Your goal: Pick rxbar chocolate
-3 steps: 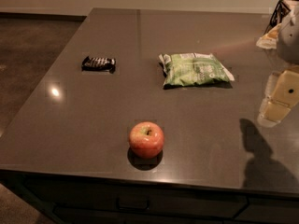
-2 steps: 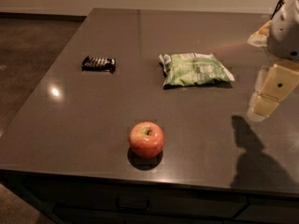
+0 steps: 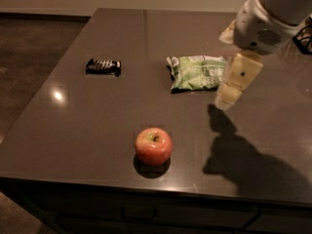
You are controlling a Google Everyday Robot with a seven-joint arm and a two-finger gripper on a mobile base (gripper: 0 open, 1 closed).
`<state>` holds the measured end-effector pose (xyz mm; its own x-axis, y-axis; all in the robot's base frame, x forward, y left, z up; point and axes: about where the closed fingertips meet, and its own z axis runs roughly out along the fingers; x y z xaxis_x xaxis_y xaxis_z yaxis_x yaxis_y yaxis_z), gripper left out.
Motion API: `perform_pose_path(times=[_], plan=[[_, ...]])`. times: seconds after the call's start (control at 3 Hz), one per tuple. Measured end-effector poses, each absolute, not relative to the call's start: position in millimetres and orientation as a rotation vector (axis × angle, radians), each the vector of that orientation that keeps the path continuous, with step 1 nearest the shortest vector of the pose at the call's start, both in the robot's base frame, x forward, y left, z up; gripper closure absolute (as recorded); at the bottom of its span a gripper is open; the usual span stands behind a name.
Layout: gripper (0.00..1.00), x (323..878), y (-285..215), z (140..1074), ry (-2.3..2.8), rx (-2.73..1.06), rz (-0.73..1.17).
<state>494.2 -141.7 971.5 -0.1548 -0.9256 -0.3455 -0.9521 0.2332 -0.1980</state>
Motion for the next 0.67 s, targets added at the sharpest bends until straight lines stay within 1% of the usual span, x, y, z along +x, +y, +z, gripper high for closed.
perform_pose_path(times=[0.67], plan=[[0.00,541.0,-84.7,961.4,2.106,-1.682,0.189]])
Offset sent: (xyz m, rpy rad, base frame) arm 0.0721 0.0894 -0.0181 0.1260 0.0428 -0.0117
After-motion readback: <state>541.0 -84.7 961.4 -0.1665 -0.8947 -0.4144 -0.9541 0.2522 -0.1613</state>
